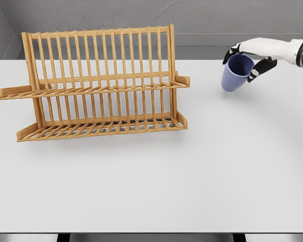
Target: Right arm put cup on second shelf
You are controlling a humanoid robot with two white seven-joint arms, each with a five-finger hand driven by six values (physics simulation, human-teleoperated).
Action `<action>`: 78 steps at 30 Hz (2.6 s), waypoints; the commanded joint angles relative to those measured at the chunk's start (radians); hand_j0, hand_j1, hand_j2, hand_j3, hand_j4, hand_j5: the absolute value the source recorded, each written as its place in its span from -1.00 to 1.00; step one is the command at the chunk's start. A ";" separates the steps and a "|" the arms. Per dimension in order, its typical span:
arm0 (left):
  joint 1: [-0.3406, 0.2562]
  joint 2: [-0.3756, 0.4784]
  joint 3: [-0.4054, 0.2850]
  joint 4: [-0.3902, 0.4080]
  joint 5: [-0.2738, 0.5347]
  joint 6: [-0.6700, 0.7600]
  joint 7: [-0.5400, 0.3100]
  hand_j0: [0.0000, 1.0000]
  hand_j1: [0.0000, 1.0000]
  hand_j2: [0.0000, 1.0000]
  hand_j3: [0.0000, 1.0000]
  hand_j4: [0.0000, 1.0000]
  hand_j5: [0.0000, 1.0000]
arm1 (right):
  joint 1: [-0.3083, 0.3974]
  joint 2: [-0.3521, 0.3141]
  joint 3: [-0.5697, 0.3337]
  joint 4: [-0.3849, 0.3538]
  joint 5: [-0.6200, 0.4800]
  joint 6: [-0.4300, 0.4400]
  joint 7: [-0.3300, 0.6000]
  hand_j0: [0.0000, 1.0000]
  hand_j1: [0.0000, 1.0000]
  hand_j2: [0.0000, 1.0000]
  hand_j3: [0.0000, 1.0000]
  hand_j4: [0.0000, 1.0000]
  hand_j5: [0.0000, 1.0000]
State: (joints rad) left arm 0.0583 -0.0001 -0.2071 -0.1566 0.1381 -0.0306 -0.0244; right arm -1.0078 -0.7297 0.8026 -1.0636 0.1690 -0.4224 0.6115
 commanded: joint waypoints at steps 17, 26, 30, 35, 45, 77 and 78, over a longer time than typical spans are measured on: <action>0.000 0.000 0.000 0.000 0.000 0.000 0.000 1.00 1.00 1.00 1.00 1.00 1.00 | -0.021 -0.048 -0.060 -0.170 -0.005 0.002 -0.001 0.28 0.28 0.28 0.28 0.28 0.28; 0.002 0.000 0.000 0.000 0.000 0.000 0.000 1.00 1.00 1.00 1.00 1.00 1.00 | -0.020 -0.051 -0.102 -0.300 -0.005 0.004 -0.001 0.28 0.28 0.28 0.28 0.28 0.28; 0.000 0.000 0.000 0.000 0.000 0.000 0.000 1.00 1.00 1.00 1.00 1.00 1.00 | -0.015 -0.050 -0.102 -0.351 -0.005 0.005 -0.001 0.28 0.28 0.28 0.28 0.28 0.28; 0.000 0.000 0.000 -0.001 0.000 0.000 0.000 1.00 1.00 1.00 1.00 1.00 1.00 | -0.012 -0.050 -0.102 -0.427 -0.005 0.010 -0.001 0.28 0.28 0.28 0.28 0.28 0.28; 0.000 0.000 0.000 -0.001 0.000 0.000 0.000 1.00 1.00 1.00 1.00 1.00 1.00 | -0.018 -0.039 -0.102 -0.512 -0.005 0.014 -0.001 0.28 0.28 0.28 0.28 0.28 0.28; 0.000 0.000 0.000 0.000 0.000 0.000 0.000 1.00 1.00 1.00 1.00 1.00 1.00 | -0.015 0.007 -0.014 -0.592 0.026 0.019 -0.001 0.29 0.29 0.29 0.29 0.29 0.29; 0.002 0.000 0.000 0.000 0.000 0.000 0.000 1.00 1.00 1.00 1.00 1.00 1.00 | -0.015 0.009 -0.013 -0.592 0.033 0.019 -0.001 0.31 0.31 0.31 0.31 0.31 0.31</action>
State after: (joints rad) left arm 0.0598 -0.0001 -0.2071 -0.1566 0.1380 -0.0306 -0.0244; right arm -1.0232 -0.7236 0.7830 -1.6619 0.1931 -0.4052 0.6104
